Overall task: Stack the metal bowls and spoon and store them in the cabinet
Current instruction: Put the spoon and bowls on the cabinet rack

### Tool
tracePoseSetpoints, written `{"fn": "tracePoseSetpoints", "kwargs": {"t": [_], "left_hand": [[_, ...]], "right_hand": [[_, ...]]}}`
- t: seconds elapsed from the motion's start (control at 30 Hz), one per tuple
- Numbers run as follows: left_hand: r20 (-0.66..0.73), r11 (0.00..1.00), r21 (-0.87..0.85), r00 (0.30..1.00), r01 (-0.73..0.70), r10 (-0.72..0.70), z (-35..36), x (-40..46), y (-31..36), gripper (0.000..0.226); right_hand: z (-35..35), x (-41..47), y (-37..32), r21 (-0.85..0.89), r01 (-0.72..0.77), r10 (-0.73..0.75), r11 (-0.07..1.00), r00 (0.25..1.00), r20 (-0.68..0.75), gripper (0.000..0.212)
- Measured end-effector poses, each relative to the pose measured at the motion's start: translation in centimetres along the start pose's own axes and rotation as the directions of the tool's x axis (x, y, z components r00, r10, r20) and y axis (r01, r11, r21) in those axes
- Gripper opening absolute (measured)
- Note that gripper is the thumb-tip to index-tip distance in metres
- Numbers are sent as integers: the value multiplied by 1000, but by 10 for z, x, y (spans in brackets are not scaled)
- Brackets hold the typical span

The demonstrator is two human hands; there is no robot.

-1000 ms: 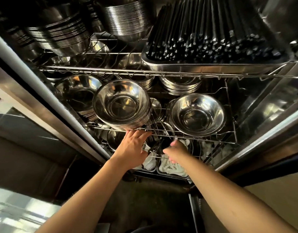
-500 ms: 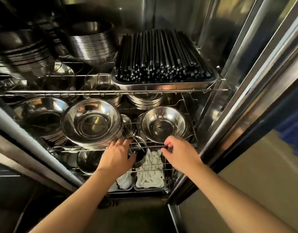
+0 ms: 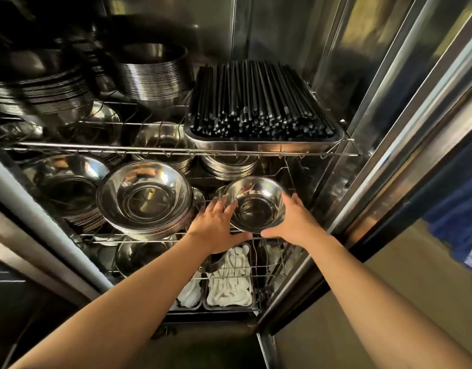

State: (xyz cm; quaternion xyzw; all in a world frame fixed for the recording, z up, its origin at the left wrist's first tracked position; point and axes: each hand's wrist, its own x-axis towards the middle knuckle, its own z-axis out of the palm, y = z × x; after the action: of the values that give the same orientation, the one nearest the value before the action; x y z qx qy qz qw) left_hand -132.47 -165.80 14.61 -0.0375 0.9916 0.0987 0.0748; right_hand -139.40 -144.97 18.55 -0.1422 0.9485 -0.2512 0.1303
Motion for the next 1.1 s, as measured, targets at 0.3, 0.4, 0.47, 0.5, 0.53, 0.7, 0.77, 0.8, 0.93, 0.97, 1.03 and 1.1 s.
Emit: {"fn": "tracePoseSetpoints", "kwargs": {"t": [0.3, 0.4, 0.47, 0.5, 0.53, 0.7, 0.77, 0.8, 0.93, 0.97, 1.03, 1.1], "left_hand": [[-25, 1000, -4, 1000, -1, 0, 4, -1, -5, 100], [-32, 1000, -7, 1000, 2, -2, 4, -6, -6, 95], [-27, 1000, -12, 1000, 11, -11, 6, -10, -8, 91], [-19, 1000, -17, 1000, 19, -19, 6, -12, -9, 90], [-13, 999, -21, 1000, 27, -27, 7, -14, -10, 89], [-38, 999, -21, 999, 25, -25, 6, -26, -16, 83], [-43, 999, -28, 999, 24, -25, 4, -31, -19, 80], [-48, 999, -34, 998, 29, -30, 4, -34, -20, 79], [-91, 999, -45, 995, 28, -32, 4, -44, -20, 71], [-102, 998, -49, 994, 26, -31, 4, -46, -19, 68], [-119, 998, -64, 992, 28, -35, 5, -49, -17, 65], [-138, 996, -84, 990, 31, -43, 4, -51, -17, 64]], "right_hand": [[7, 4, 3, -67, 21, -19, 998, 999, 29, 135], [8, 2, 0, -76, 30, -28, 997, 999, 33, 129], [9, 0, -2, -67, 58, -56, 996, 998, 34, 122], [10, -2, -3, -57, 77, -76, 995, 997, 33, 118], [12, -3, -4, -49, 94, -92, 994, 995, 34, 114], [21, -4, -9, -42, 116, -114, 992, 992, 50, 103], [24, -5, -12, -34, 126, -125, 991, 991, 50, 103], [26, -5, -14, -35, 135, -133, 990, 990, 47, 105], [32, -7, -23, -80, 148, -145, 986, 989, 37, 111], [33, -7, -25, -84, 144, -141, 986, 989, 36, 111], [35, -7, -28, -84, 142, -140, 986, 990, 33, 109], [36, -8, -30, -88, 146, -143, 985, 989, 33, 107]]}}
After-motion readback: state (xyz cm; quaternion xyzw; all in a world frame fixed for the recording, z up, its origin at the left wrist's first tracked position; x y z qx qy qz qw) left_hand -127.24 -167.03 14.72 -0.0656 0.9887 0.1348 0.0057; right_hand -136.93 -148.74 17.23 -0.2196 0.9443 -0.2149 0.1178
